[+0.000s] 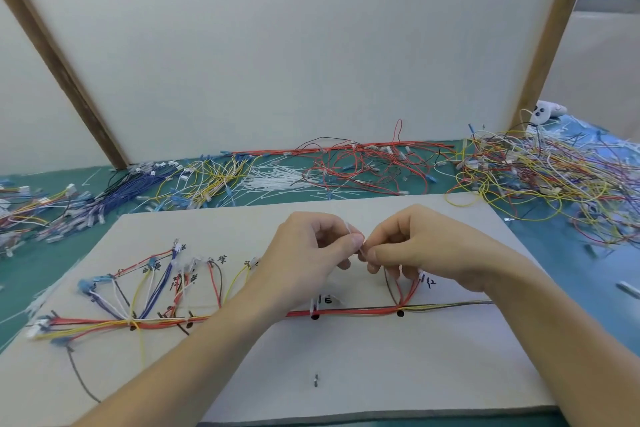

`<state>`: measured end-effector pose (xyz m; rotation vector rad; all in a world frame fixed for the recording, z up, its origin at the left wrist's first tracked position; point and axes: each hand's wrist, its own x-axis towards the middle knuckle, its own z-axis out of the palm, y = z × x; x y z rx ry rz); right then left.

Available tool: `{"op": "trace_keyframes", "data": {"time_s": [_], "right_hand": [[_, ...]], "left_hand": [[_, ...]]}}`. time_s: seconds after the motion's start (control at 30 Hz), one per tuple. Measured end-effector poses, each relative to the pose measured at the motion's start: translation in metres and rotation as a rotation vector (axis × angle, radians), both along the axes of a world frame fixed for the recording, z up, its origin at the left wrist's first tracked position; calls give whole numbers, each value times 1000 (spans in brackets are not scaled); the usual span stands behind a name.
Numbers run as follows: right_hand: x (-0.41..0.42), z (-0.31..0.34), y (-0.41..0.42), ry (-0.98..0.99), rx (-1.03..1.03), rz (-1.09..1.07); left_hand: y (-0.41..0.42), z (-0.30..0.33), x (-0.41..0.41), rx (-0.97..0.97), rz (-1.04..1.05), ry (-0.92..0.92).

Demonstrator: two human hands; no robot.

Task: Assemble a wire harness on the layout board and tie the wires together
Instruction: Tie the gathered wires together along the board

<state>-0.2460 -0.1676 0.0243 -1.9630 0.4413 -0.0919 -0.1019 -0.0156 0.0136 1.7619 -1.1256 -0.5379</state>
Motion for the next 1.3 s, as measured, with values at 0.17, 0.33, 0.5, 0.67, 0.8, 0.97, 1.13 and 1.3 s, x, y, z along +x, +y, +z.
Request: {"op": "trace_keyframes", "data": {"time_s": [0.17,0.33,0.5,0.67,0.8,0.97,1.13,1.3], "right_hand": [[1,1,-6,-221,74,-165],[-2,2,-6,-213,22,-48],[-4,4,-13,-259,105,-146],[-2,1,-11,-290,104,-119],[-1,1,-12,-342,160,-152],[-1,1,-12,-403,154,-127],[-1,0,-12,-409,133,-141],[-1,-1,-16,-406,198,-169]], "left_hand": [[-4,4,2,107,-25,-26],[-13,9,-7,170,-146,-28],[-17,7,-11,157,-152,-8],[-17,4,-11,122,-115,3],[-16,2,-13,121,-82,-31],[-14,1,-15,100,-59,-89],[-12,-1,-17,86,-53,-112],[-11,-3,-14,54,-75,10]]}}
